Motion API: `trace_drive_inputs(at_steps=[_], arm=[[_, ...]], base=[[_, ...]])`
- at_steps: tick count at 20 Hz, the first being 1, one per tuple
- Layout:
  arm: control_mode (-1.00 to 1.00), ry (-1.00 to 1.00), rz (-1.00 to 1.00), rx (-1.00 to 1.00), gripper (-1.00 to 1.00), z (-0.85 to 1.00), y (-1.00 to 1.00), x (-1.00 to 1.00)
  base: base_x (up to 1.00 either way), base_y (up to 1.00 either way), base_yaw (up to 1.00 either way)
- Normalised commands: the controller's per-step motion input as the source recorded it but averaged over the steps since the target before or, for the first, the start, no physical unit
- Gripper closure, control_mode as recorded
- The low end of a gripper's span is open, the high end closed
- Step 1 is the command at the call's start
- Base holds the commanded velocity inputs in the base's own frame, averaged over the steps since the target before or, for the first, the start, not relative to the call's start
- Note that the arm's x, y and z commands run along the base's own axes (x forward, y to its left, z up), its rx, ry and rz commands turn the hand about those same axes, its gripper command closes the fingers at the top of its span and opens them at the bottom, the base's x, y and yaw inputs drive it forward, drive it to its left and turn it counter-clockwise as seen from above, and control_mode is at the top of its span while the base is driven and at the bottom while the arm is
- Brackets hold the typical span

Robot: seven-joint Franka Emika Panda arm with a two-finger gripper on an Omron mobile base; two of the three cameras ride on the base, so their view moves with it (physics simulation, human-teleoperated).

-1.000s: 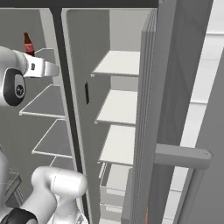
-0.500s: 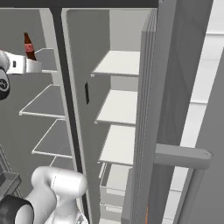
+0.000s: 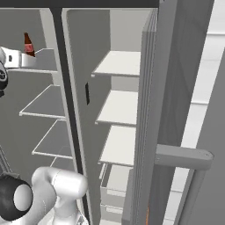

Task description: Open the fridge, grab two sodas, and place both sodas inside the bowl with ice on the dining counter.

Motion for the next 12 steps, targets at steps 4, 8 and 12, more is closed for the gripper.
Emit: trace_drive_inputs(at_steps=[4,8,12], arm=[[-1.0,0.0,0.0,0.0,-1.0,0.06,0.54,0.38],[-1.0,0.0,0.0,0.0,-1.0,0.07,0.47,0.42],[-1.0,0.0,0.01,0.0,-1.0,0.02,0.31,0.43]], base=[[0.0,0.0,0.0],[0.0,0.0,0.0],[0.0,0.0,0.0]])
